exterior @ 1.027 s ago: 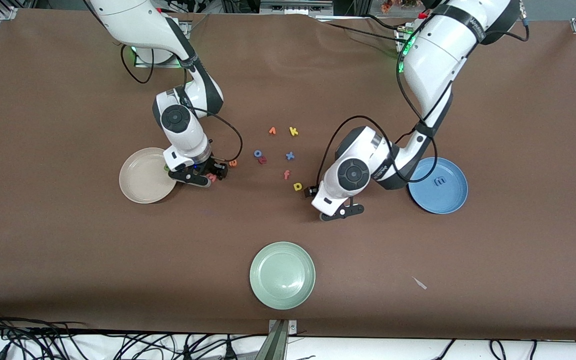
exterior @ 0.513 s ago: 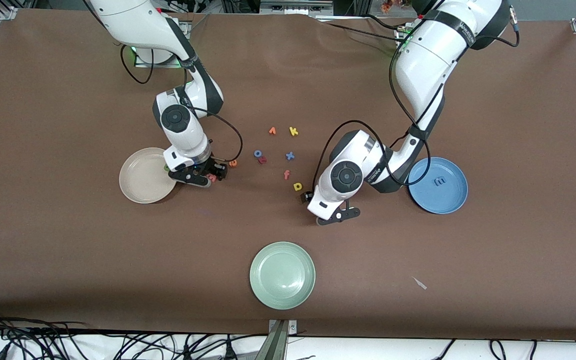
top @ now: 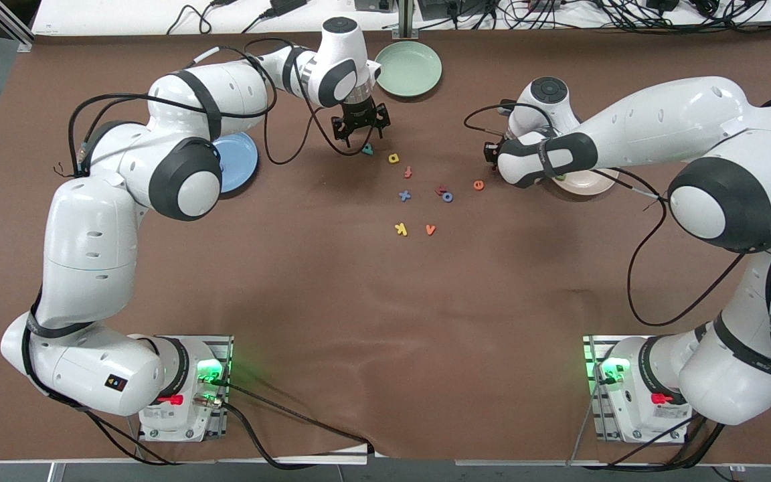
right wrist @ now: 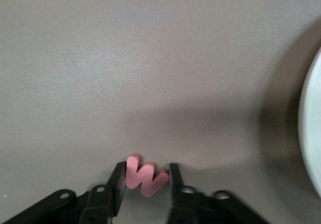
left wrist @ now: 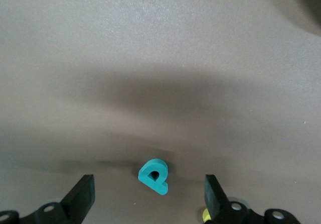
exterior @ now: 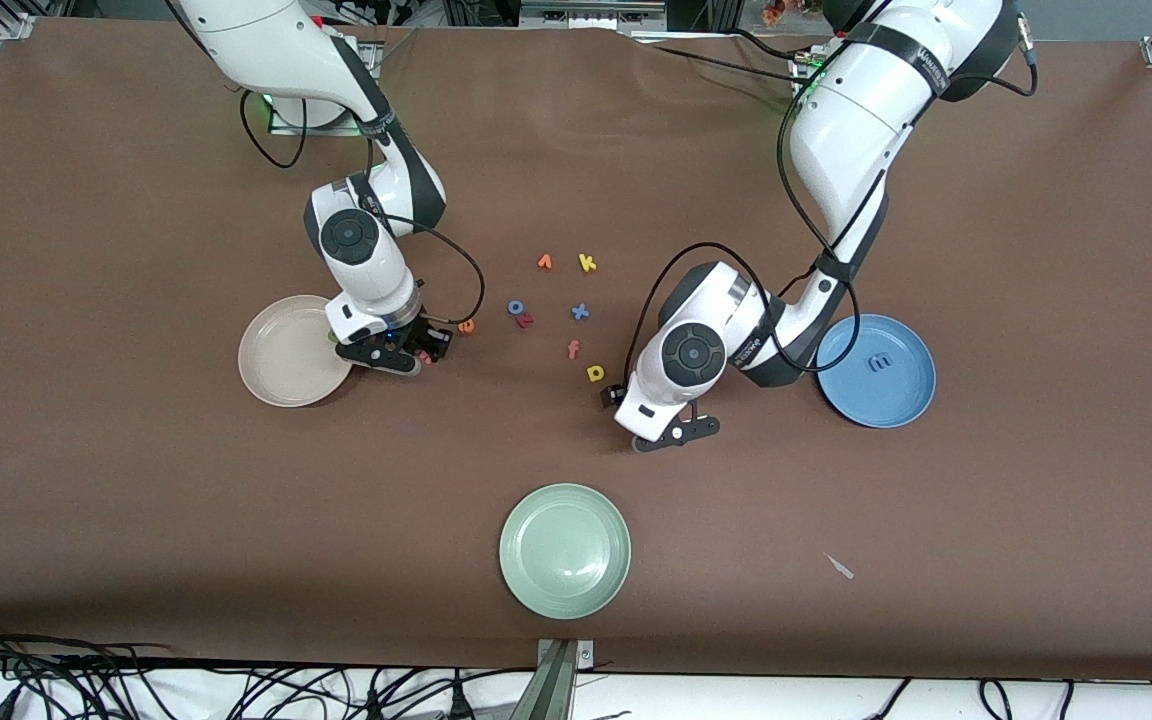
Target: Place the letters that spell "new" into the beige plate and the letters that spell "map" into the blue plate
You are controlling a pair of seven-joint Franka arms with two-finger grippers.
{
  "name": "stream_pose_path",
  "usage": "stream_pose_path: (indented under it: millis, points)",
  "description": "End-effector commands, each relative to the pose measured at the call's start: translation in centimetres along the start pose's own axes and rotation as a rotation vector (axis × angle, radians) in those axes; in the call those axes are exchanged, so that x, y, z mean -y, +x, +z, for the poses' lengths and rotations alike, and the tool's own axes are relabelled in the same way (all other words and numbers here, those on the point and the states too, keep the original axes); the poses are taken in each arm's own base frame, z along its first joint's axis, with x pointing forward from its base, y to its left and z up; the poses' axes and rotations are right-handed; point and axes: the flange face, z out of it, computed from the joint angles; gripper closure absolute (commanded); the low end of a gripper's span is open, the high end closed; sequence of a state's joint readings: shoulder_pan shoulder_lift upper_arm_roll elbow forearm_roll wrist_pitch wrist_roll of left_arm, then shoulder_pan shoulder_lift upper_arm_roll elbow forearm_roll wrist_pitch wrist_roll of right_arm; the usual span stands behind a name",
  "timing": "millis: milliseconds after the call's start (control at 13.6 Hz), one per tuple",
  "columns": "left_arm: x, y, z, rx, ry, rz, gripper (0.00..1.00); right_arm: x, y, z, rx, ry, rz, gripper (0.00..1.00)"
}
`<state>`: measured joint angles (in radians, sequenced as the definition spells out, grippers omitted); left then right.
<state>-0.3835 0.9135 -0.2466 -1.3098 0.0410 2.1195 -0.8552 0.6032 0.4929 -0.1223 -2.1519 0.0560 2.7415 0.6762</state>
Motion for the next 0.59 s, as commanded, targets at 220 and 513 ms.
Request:
stream_pose_path:
  millis: [220, 513]
  points:
    - [-1.2, -0.1, 0.2, -0.038, -0.012, -0.001, 0.03, -2.5, 2.4, -2.0, 0.018, -0.026, -0.097, 0.87]
    - [-1.0, 0.0, 0.7, -0.036, -0.006, 0.004, 0.04, -7.8, 5.6, -5.9, 0.077, -0.075, -0.229, 0.86]
